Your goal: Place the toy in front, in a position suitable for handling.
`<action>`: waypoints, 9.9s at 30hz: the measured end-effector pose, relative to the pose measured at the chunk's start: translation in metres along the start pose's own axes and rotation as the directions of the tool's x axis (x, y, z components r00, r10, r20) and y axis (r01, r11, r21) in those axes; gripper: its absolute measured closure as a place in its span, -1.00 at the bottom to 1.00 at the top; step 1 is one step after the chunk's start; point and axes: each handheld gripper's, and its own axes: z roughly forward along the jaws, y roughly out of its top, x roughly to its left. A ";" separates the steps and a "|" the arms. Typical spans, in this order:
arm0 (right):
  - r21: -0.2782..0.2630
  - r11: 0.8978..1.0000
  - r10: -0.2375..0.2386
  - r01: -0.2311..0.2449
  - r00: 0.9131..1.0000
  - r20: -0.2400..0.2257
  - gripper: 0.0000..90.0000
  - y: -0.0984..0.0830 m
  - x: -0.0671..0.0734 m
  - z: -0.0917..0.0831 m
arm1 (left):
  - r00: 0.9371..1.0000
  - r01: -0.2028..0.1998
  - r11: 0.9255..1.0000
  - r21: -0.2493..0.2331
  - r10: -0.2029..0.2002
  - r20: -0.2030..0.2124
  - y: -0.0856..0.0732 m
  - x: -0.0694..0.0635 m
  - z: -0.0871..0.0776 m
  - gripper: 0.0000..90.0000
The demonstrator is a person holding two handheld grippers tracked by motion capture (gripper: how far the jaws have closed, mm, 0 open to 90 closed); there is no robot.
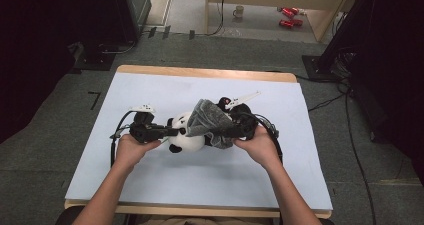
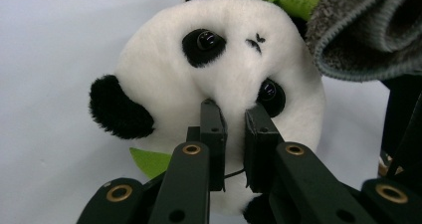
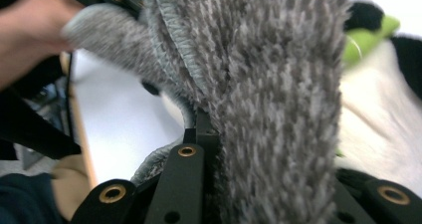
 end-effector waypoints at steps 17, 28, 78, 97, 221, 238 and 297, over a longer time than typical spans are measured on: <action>-0.062 0.997 -0.034 0.040 0.994 0.100 0.79 0.001 -0.013 0.019 | 0.977 -0.206 0.977 -0.059 0.203 -0.058 -0.014 -0.006 -0.012 -0.21; -0.119 0.992 -0.017 0.035 0.989 0.149 0.78 0.010 -0.024 0.020 | 0.942 -0.321 0.946 -0.050 0.314 -0.118 -0.023 -0.008 0.011 -0.54; -0.107 0.994 -0.016 0.027 0.995 0.097 0.78 0.021 0.028 0.042 | 0.997 0.003 0.998 -0.067 -0.009 -0.078 -0.005 -0.023 0.021 0.36; -0.138 0.987 0.106 -0.077 0.971 0.216 0.77 0.012 -0.015 0.002 | 0.997 0.017 0.997 -0.078 -0.023 -0.079 0.000 -0.012 0.019 0.35; -0.069 0.996 0.068 -0.055 0.975 0.210 0.76 0.012 0.008 0.015 | 0.985 0.163 0.979 -0.126 -0.168 -0.031 0.004 -0.016 0.014 0.38; -0.116 0.988 0.130 -0.102 0.956 0.263 0.77 0.009 -0.015 -0.011 | 0.992 0.120 0.975 -0.187 -0.124 -0.008 0.004 -0.014 0.012 0.04; -0.113 0.991 0.094 -0.068 0.967 0.238 0.76 0.013 -0.005 0.017 | 0.988 0.007 0.994 -0.109 -0.023 -0.150 -0.002 -0.028 0.029 0.42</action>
